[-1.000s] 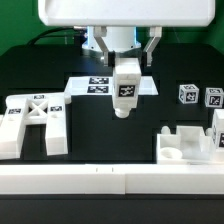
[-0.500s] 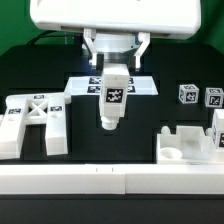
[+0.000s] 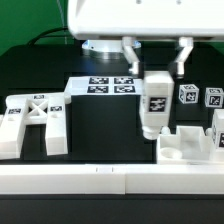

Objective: Assemble chair

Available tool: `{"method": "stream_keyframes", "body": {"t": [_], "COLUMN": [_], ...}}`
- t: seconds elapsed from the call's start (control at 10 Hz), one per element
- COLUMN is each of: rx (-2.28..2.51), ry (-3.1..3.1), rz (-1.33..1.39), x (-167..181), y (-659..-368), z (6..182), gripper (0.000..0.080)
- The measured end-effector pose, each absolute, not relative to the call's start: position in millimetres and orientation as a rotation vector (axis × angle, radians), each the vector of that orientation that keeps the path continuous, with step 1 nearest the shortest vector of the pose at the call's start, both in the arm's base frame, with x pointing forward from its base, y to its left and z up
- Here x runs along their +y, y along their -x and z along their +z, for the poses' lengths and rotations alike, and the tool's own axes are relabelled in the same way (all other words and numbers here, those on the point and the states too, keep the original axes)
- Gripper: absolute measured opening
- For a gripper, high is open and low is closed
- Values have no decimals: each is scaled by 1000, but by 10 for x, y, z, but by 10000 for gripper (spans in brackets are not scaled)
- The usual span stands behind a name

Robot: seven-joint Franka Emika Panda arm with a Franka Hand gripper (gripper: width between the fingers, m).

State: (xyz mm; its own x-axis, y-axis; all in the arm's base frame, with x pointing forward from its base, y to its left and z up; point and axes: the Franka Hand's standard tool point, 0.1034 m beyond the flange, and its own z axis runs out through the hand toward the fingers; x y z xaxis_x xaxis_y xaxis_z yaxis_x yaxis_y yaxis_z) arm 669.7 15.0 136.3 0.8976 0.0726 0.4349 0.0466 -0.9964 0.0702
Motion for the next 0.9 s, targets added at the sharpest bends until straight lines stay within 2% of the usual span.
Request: {"method": "stream_keyframes", "body": {"t": [0.3,0.6,0.9], "rx": [92,94,97], "ry": [-3004,-3009,-2997], "rz": [688,721,742], "x": [149,459,414], "y": [-6692,-6735,-6732], "z": [1343,1264,1252], "gripper": [291,291,291]}}
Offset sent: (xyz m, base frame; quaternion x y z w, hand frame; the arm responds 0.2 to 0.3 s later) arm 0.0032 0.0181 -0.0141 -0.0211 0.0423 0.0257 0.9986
